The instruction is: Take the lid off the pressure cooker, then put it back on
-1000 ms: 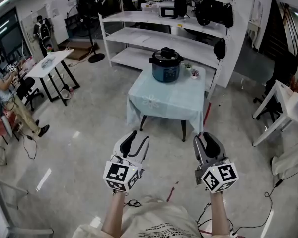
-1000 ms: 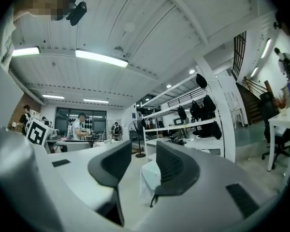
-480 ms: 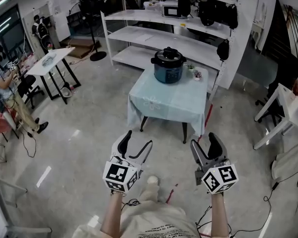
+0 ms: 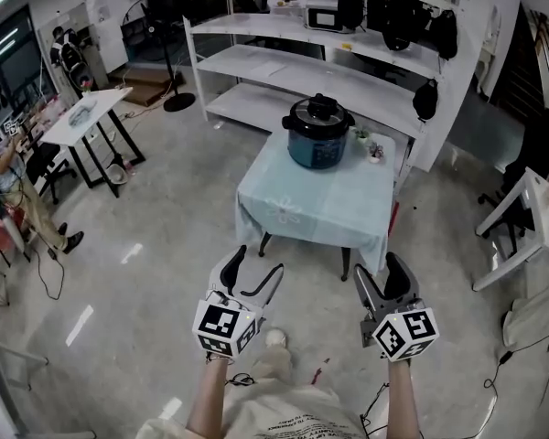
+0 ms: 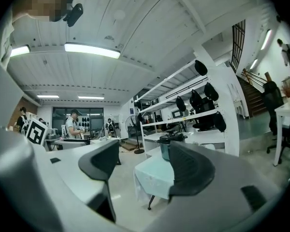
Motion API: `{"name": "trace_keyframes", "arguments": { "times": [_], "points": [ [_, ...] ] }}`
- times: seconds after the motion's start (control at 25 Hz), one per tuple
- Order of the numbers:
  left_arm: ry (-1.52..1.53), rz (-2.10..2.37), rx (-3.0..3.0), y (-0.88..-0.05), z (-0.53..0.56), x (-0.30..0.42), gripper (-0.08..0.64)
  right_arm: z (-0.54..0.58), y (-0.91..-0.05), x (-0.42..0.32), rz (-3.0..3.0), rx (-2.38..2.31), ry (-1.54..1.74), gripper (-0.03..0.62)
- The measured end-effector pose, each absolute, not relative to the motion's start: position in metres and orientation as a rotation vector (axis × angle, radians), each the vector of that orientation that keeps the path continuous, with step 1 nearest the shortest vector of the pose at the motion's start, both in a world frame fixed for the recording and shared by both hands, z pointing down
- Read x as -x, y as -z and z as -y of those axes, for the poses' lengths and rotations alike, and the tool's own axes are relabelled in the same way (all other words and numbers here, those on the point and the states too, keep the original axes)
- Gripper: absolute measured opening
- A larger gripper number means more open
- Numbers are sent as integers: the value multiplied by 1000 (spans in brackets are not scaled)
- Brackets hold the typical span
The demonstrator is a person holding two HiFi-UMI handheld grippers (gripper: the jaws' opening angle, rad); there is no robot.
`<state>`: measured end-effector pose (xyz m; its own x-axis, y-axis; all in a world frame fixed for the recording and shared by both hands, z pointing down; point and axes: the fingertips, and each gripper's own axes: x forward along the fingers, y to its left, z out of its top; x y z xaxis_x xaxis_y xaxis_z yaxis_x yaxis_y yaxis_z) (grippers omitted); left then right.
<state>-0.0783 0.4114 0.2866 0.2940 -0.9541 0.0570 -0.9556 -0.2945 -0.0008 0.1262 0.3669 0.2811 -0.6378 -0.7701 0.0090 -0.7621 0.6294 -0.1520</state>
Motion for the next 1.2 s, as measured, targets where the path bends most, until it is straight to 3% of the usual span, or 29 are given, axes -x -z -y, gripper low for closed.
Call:
{"name": "trace_keyframes", "arguments": {
  "times": [0.52,1.2],
  "points": [
    [-112,1739,-2551,-291,-255,127,318,-224,-286,-75,-2765,1396,263,316],
    [-84,1665,-2587,-297,-189,154,318,-162,-295,-45,-2766,1454,266,316]
  ]
}}
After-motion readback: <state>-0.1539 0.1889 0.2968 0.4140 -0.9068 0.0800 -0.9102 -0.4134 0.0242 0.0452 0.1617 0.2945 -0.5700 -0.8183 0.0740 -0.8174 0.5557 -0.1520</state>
